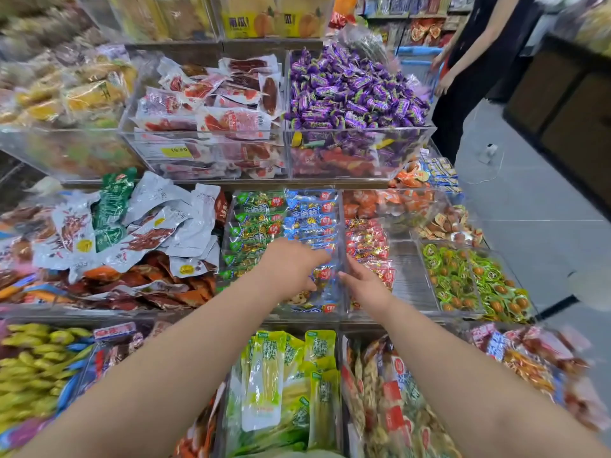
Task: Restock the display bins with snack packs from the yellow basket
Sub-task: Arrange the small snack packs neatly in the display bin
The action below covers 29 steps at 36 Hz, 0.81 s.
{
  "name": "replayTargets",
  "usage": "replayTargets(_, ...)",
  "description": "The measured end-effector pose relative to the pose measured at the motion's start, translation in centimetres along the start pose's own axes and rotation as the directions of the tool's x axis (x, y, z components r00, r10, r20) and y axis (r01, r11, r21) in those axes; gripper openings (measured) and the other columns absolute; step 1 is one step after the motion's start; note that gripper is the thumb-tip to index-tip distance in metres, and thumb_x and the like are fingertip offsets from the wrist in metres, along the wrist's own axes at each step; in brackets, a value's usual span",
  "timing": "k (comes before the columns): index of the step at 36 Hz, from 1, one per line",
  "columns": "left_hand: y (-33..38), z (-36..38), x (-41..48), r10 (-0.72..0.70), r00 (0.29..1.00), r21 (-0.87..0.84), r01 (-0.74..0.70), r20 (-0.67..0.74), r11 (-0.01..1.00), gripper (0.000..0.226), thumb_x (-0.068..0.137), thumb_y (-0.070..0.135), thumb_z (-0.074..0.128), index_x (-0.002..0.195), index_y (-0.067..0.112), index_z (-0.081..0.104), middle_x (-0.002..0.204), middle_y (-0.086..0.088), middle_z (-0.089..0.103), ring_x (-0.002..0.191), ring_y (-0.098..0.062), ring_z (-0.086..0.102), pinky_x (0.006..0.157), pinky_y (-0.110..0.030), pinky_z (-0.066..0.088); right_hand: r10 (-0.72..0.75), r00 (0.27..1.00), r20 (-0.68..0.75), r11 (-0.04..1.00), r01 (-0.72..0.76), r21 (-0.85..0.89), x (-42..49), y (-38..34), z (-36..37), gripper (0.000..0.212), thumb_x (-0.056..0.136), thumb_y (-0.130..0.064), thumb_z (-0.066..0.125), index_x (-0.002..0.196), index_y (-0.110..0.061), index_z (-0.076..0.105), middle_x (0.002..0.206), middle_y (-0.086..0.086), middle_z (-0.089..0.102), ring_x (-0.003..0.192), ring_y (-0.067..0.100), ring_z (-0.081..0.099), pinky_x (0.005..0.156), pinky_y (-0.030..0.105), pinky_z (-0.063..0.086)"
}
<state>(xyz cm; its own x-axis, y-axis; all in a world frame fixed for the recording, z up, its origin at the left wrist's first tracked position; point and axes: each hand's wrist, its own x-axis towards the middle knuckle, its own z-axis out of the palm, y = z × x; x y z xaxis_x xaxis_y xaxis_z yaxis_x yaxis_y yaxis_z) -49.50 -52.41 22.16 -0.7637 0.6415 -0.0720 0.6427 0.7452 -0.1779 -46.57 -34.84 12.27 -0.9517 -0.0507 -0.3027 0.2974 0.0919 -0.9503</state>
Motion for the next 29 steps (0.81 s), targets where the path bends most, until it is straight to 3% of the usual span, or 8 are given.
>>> replayTargets(4, -1.2, 0.3, -0.6, -0.265, 0.957, -0.015, 0.265, -0.12, 0.964, 0.063, 0.066, 0.074, 0.067, 0.097, 0.025, 0.042, 0.088, 0.003, 0.056, 0.08, -0.02, 0.051, 0.066, -0.033, 0.037, 0.01, 1.0, -0.02, 1.0, -0.01, -0.018, 0.0, 0.0, 0.0, 0.046, 0.097, -0.017, 0.05, 0.141, -0.03, 0.042, 0.138, -0.007, 0.051, 0.126, 0.014, 0.048, 0.107, 0.04, 0.039)
replayTargets(7, -3.3, 2.0, -2.8, -0.359, 0.933, -0.245, 0.35, 0.011, 0.904, 0.058, 0.069, 0.058, 0.076, 0.109, 0.025, 0.05, 0.104, 0.004, 0.058, 0.096, -0.021, 0.056, 0.077, -0.036, 0.049, 0.028, 0.999, -0.04, 0.996, -0.031, -0.081, 0.1, 0.0, -0.1, 0.054, 0.097, -0.021, 0.05, 0.147, -0.026, 0.031, 0.146, -0.005, 0.041, 0.132, 0.017, 0.042, 0.111, 0.043, 0.035)
replayTargets(10, -3.9, 3.2, -4.6, -0.348, 0.922, -0.562, 0.381, 0.17, 0.735, 0.035, 0.076, 0.035, 0.079, 0.103, 0.022, 0.06, 0.096, 0.004, 0.063, 0.089, -0.016, 0.061, 0.078, -0.032, 0.051, 0.025, 0.999, -0.041, 0.998, -0.028, -0.063, 0.0, -0.1, -0.1, 0.053, 0.097, -0.018, 0.05, 0.147, -0.026, 0.033, 0.145, -0.006, 0.043, 0.131, 0.015, 0.043, 0.111, 0.041, 0.035)
replayTargets(15, -3.5, 3.4, -4.7, -0.38, 0.916, -0.862, 0.295, 0.131, 0.413, 0.016, 0.081, 0.023, 0.077, 0.071, 0.023, 0.064, 0.066, 0.007, 0.065, 0.057, 0.001, 0.055, 0.06, -0.019, 0.048, 0.045, 0.998, -0.05, 0.997, -0.048, -0.062, 0.2, 0.2, -0.1, 0.054, 0.097, -0.021, 0.051, 0.147, -0.026, 0.031, 0.148, -0.001, 0.04, 0.133, 0.021, 0.042, 0.109, 0.046, 0.037)
replayTargets(19, -3.3, 2.9, -3.9, -0.29, 0.953, -0.782, 0.248, 0.091, 0.571, 0.027, 0.082, 0.022, 0.074, 0.063, 0.025, 0.055, 0.083, 0.003, 0.068, 0.081, -0.006, 0.052, 0.07, -0.025, 0.047, 0.054, 0.997, -0.055, 0.996, -0.057, -0.065, 0.2, 0.1, 0.0, 0.054, 0.097, -0.022, 0.052, 0.146, -0.028, 0.033, 0.147, -0.002, 0.041, 0.132, 0.019, 0.043, 0.108, 0.044, 0.038)
replayTargets(22, -3.3, 2.2, -3.7, -0.248, 0.961, -0.376, 0.276, 0.12, 0.885, 0.027, 0.082, 0.029, 0.069, 0.064, 0.02, 0.051, 0.081, 0.0, 0.058, 0.088, -0.018, 0.047, 0.07, -0.033, 0.045, 0.037, 0.997, -0.062, 0.995, -0.042, -0.092, 0.1, -0.1, 0.0, 0.054, 0.096, -0.023, 0.052, 0.146, -0.029, 0.032, 0.145, -0.007, 0.044, 0.131, 0.015, 0.044, 0.11, 0.043, 0.036)
replayTargets(25, -2.7, 1.6, -3.9, -0.315, 0.931, 0.001, 0.32, 0.183, 0.947, 0.028, 0.079, 0.043, 0.068, 0.084, 0.019, 0.055, 0.097, -0.002, 0.049, 0.097, -0.024, 0.042, 0.078, -0.034, 0.042, 0.033, 0.996, -0.079, 0.994, -0.04, -0.098, 0.0, -0.1, 0.0, 0.057, 0.096, -0.022, 0.053, 0.148, -0.026, 0.03, 0.147, -0.005, 0.04, 0.133, 0.014, 0.04, 0.112, 0.04, 0.033)
replayTargets(29, -0.9, 1.7, -3.3, -0.248, 0.966, 0.018, 0.247, 0.074, 0.969, 0.092, 0.072, 0.046, 0.072, 0.144, 0.019, 0.02, 0.14, -0.01, 0.032, 0.129, -0.03, 0.032, 0.103, -0.04, 0.034, 0.035, 0.997, -0.072, 0.996, -0.041, -0.076, -0.2, -0.3, 0.1, 0.056, 0.097, -0.02, 0.052, 0.148, -0.024, 0.029, 0.148, -0.004, 0.039, 0.134, 0.015, 0.039, 0.112, 0.041, 0.033)
